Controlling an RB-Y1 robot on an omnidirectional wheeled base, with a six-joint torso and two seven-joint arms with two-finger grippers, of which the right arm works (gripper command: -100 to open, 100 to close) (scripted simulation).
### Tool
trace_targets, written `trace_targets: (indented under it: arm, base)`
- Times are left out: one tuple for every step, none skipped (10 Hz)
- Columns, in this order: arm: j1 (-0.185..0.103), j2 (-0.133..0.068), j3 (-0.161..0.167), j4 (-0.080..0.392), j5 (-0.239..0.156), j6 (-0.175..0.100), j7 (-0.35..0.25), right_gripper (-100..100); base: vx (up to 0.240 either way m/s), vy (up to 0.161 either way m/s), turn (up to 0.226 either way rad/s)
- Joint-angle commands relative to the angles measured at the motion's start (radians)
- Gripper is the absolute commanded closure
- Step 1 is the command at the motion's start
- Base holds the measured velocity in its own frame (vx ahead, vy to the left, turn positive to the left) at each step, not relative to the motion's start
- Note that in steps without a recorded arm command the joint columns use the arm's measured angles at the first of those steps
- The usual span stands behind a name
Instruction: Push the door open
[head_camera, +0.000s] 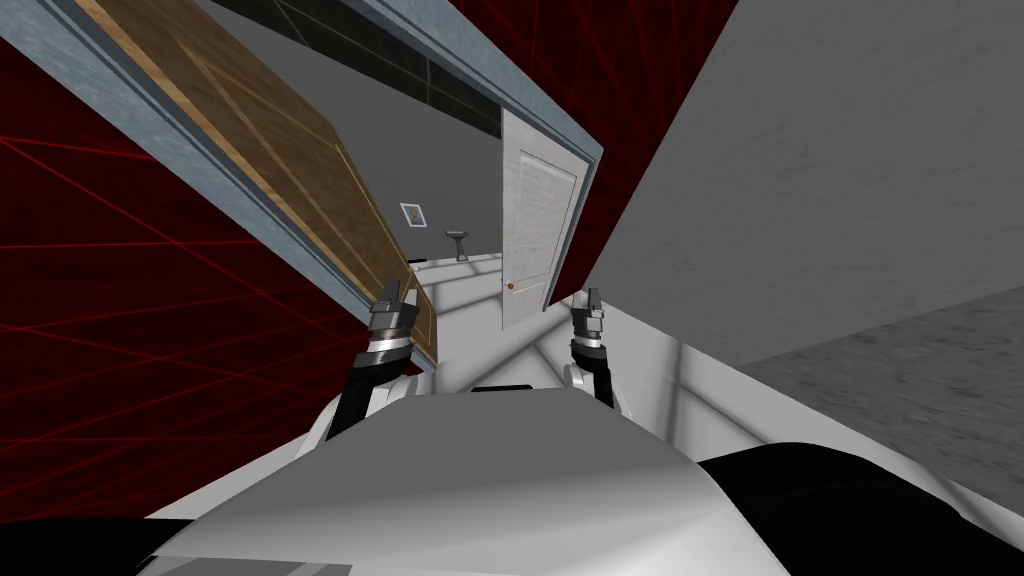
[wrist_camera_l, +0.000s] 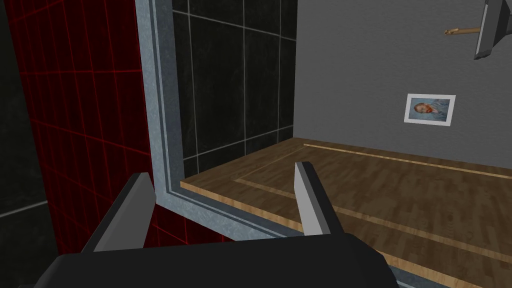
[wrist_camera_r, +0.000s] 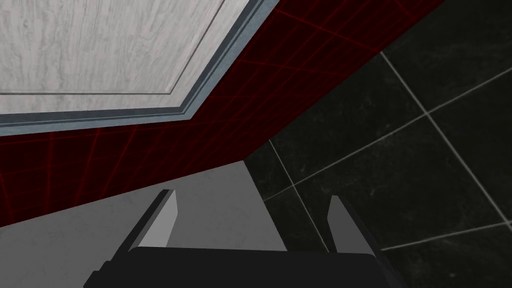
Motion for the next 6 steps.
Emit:
trace_targets:
  arm:
    - [-0.018,-0.01,-0.004,0.05,0.013,-0.015,0.028,-100]
    - [-0.026,-0.014,-0.004,0.076,0.023,-0.021,0.045,-100]
    - [-0.035,-0.019,-0.003,0.102,0.033,-0.027,0.063,-100]
    - [-0.045,-0.023,-0.003,0.132,0.044,-0.034,0.083,-100]
    - [-0.055,-0.028,-0.003,0.162,0.055,-0.041,0.104,-100]
    - [-0.065,-0.032,-0.002,0.192,0.067,-0.048,0.124,-100]
  base:
    - [0.086,0.005,0.016]
    - [0.088,0.006,0.012]
    - [0.08,0.001,0.014]
    - [0.076,-0.001,0.017]
    - [0.09,-0.005,0.019]
    - [0.104,-0.002,0.019]
